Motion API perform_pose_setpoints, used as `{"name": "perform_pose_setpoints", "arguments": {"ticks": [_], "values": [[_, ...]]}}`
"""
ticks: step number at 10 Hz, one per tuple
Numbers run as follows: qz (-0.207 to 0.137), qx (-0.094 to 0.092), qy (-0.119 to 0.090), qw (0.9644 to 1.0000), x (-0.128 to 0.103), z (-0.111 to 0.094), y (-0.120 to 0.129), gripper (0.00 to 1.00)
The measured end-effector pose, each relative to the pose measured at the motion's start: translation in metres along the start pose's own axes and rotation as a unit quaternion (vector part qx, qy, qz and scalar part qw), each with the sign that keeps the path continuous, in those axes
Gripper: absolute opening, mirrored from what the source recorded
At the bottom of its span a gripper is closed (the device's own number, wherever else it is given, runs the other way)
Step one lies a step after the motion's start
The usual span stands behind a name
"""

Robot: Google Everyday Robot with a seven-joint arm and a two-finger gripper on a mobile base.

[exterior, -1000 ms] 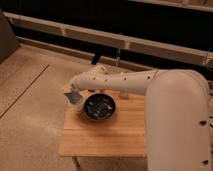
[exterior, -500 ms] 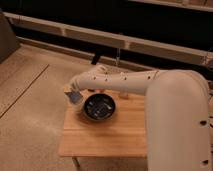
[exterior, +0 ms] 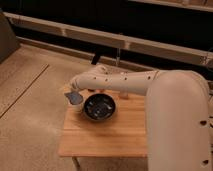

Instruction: Place the white sponge in the ceramic cup

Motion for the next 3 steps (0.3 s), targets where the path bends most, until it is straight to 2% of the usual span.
{"name": "perform_pose_setpoints", "arguments": {"ticks": [3], "values": [[0.002,0.000,0.000,1.0000,-0.0002,-0.0006,-0.0007,0.64]]}}
